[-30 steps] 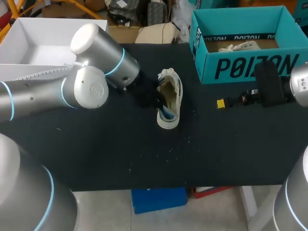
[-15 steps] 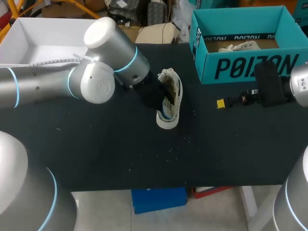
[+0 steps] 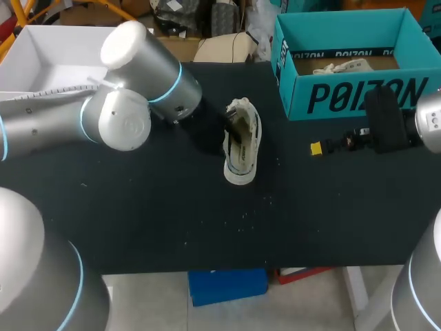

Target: Take the shoe out of the shoebox, open the shoe tongue, remove and reinsert the insole, then place the shoe into the shoebox

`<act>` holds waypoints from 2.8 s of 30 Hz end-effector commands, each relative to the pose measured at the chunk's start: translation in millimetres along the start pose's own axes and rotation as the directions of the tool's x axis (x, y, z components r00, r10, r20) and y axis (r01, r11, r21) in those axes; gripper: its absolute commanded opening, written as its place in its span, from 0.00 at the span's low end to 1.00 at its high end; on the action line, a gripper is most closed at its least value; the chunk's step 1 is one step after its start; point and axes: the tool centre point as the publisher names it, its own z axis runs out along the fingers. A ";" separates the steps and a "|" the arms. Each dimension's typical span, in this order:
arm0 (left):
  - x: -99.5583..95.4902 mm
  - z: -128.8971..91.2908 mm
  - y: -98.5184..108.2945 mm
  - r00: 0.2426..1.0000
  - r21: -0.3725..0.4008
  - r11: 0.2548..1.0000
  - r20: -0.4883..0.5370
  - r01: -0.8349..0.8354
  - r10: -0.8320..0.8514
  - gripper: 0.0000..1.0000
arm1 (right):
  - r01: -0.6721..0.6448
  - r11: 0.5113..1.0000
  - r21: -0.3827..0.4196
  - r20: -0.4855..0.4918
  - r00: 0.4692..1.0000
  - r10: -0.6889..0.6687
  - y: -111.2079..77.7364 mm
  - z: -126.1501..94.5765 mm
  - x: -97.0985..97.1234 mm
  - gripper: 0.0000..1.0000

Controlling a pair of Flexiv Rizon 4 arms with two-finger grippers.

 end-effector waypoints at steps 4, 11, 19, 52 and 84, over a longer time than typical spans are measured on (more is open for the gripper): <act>-3.9 19.0 2.7 0.996 -0.038 0.999 -0.088 -0.010 0.007 0.00 | -0.001 1.000 0.003 0.002 1.000 0.001 0.9 0.8 0.4 1.00; -2.9 27.8 4.9 0.988 -0.008 0.999 -0.146 -0.040 0.038 0.00 | -0.001 1.000 0.003 0.002 1.000 0.001 0.9 0.8 0.4 1.00; 4.3 35.9 6.8 0.976 0.036 0.998 -0.213 -0.047 0.054 0.00 | -0.001 1.000 0.003 0.002 1.000 0.001 0.9 0.8 0.4 1.00; 6.9 18.8 0.6 0.907 0.106 0.979 -0.370 -0.176 0.203 0.00 | -0.001 1.000 0.003 0.002 1.000 0.001 0.9 0.8 0.4 1.00; -17.5 -18.5 4.0 0.988 0.222 0.974 -0.152 0.040 -0.006 0.00 | -0.001 1.000 0.003 0.002 1.000 0.001 0.9 0.8 0.4 1.00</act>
